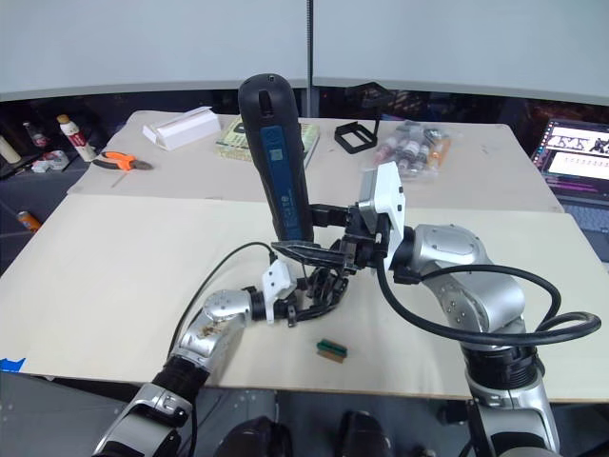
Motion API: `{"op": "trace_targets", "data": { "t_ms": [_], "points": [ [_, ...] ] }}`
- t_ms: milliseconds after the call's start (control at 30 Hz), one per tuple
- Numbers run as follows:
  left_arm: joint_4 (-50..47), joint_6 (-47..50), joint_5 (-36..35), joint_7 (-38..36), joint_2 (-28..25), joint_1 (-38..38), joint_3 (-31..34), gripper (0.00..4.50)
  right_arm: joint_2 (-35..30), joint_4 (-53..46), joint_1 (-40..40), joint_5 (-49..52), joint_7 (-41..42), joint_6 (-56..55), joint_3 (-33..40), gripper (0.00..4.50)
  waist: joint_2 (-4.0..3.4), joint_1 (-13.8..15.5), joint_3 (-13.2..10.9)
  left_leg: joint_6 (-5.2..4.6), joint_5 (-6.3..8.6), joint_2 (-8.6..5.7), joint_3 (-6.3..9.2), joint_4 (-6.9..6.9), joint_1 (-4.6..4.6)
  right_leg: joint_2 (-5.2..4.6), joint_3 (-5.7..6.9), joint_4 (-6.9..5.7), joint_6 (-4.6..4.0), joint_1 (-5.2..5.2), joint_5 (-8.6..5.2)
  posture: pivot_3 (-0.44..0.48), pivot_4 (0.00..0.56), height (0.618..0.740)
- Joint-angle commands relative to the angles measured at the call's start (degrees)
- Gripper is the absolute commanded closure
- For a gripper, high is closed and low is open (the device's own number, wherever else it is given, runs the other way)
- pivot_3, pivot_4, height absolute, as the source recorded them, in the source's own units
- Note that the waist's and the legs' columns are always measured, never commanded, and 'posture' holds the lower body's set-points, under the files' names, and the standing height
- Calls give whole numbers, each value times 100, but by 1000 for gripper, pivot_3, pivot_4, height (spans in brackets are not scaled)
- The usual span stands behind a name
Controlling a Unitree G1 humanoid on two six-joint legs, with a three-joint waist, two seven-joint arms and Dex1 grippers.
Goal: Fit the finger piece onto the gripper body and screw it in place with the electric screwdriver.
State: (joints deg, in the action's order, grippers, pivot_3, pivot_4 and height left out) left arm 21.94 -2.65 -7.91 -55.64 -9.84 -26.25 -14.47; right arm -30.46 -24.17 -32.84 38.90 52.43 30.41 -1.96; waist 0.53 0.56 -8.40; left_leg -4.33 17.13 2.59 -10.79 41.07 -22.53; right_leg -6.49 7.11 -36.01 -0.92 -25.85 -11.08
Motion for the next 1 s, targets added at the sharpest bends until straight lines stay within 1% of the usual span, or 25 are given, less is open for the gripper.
{"op": "trace_targets", "data": {
  "t_ms": [33,1000],
  "points": [
    [-158,2,-13,2,30,59,-53,2196,-30,-233,-203,80,-4,-76,105,2569,0,0,0,0,0,0,0,0,0,0,0,0,0,0,0,0,150,740],
    [-167,19,-24,31,66,89,-71,2196,-60,-236,-79,-131,62,-189,21,2569,0,-1,0,0,0,0,0,0,0,0,0,0,0,0,0,0,150,740]
  ]
}}
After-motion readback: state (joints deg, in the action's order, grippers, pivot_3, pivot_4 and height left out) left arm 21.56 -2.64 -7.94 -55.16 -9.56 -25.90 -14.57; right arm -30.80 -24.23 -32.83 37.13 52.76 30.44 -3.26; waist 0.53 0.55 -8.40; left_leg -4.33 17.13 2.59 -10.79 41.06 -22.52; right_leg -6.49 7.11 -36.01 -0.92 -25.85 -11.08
